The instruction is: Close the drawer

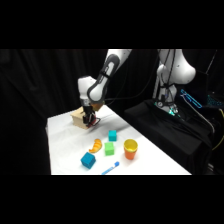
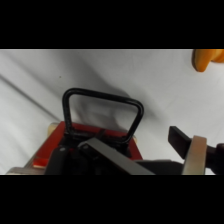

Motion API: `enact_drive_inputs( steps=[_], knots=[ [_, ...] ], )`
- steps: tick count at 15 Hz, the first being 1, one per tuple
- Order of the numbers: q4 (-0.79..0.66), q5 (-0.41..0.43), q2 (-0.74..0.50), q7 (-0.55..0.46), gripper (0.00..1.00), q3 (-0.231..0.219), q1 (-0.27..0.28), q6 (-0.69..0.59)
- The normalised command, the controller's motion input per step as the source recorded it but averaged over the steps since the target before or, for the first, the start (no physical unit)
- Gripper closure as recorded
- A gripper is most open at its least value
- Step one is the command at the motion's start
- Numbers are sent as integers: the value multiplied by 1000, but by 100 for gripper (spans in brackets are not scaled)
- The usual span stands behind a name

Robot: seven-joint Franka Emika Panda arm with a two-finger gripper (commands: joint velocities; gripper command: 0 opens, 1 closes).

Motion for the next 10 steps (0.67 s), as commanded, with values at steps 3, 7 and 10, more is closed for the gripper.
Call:
enact_drive_inputs(
  steps=[3, 7, 10],
  knots=[
    [206, -65, 102, -75, 0, -2, -97, -71],
    [-10, -42, -156, -150, 0, 44, -89, -136],
    [-172, -132, -419, -108, 0, -8, 2, -178]
  ],
)
